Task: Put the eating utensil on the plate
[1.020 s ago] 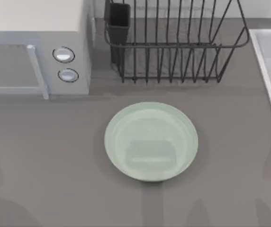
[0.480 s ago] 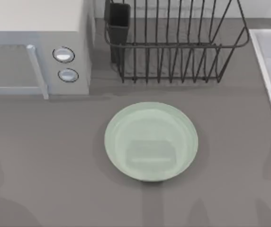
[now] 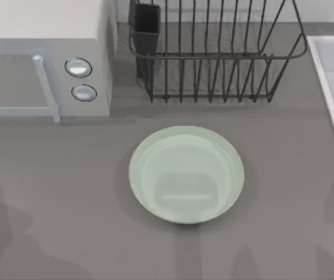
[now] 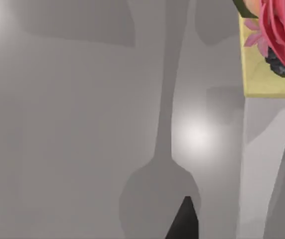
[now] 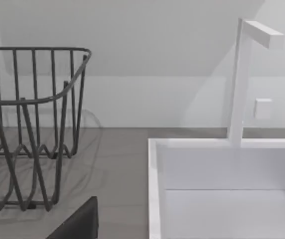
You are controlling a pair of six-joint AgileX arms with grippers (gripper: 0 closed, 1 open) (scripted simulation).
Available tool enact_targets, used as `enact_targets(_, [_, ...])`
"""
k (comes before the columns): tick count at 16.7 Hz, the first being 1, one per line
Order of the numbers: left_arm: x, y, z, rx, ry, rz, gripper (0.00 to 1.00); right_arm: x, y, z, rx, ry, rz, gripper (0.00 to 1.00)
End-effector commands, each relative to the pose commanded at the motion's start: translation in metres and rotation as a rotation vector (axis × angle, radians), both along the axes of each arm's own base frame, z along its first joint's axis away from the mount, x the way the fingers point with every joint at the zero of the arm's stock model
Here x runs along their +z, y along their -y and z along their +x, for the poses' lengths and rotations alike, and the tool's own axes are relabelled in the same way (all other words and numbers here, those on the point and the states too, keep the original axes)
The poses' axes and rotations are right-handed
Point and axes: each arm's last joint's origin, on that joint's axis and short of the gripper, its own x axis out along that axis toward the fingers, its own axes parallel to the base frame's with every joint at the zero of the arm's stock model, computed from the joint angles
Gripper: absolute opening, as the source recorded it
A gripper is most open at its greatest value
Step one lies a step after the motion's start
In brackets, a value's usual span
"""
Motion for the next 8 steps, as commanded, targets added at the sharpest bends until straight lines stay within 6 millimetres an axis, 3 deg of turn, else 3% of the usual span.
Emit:
enact_targets(2, [0.0149,0.0007,-0.0012,0.003,0.016,0.01,0.0,0.0,0.0,0.0,0.0,0.0,0.0,1.0])
enact_targets(8, [0.0159,0.0028,0.0015,-0.003,0.013,0.01,0.0,0.0,0.0,0.0,0.0,0.0,0.0,1.0])
